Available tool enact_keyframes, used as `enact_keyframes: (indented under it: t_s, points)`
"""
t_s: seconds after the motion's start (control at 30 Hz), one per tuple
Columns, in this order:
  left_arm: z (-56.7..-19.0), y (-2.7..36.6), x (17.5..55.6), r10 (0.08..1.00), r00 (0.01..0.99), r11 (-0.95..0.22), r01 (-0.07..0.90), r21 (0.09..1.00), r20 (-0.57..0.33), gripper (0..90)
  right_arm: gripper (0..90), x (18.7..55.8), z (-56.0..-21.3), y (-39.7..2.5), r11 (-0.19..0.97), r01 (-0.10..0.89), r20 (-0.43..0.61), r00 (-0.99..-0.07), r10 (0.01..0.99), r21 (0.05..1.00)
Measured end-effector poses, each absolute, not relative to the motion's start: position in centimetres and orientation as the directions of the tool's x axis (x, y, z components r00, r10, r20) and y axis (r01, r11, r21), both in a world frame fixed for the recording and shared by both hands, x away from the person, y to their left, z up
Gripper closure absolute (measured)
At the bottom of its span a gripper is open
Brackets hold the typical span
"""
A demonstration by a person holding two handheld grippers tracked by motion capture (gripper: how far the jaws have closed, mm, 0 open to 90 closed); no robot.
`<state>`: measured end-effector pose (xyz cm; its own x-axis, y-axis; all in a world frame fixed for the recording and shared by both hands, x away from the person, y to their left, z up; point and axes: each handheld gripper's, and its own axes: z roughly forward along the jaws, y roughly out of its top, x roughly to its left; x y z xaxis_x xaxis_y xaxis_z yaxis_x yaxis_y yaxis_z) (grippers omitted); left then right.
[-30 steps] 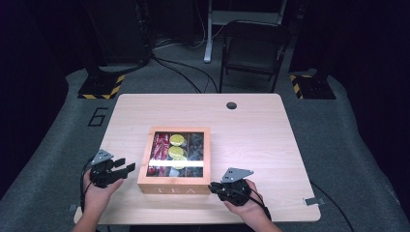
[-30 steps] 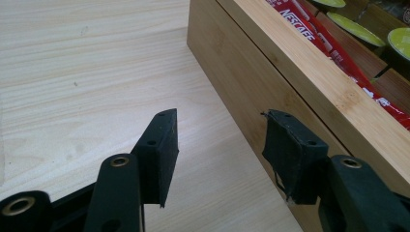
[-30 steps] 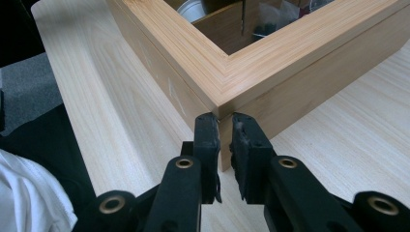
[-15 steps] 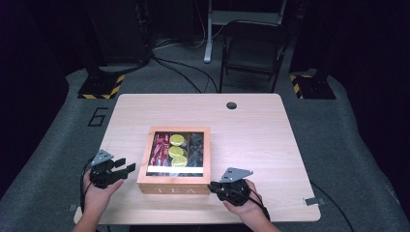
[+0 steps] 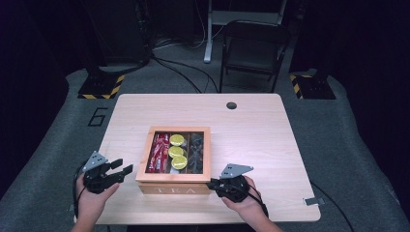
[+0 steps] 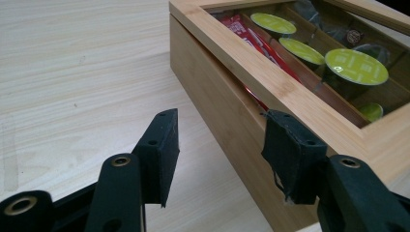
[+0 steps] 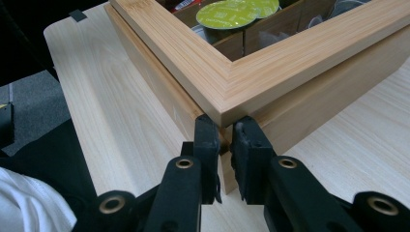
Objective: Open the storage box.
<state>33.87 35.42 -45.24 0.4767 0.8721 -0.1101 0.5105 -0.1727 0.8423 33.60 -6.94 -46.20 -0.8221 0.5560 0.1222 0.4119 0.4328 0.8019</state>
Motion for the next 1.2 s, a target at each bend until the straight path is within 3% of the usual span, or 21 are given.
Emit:
enact_keyframes:
  t_s: [0.6,1.2]
  points:
    - [-45.0,34.4,31.3,0.828,0.553,-0.223,0.487,0.844,-0.1,49.6,82.1,35.1,-45.3,-6.0,0.41,0.392,0.146,-0.844,0.515,0.823]
    - [-44.7,31.5,31.2,0.786,0.613,-0.267,0.455,0.85,-0.081,55.2,82.9,35.3,-45.3,-5.8,0.402,0.388,0.148,-0.846,0.512,0.83]
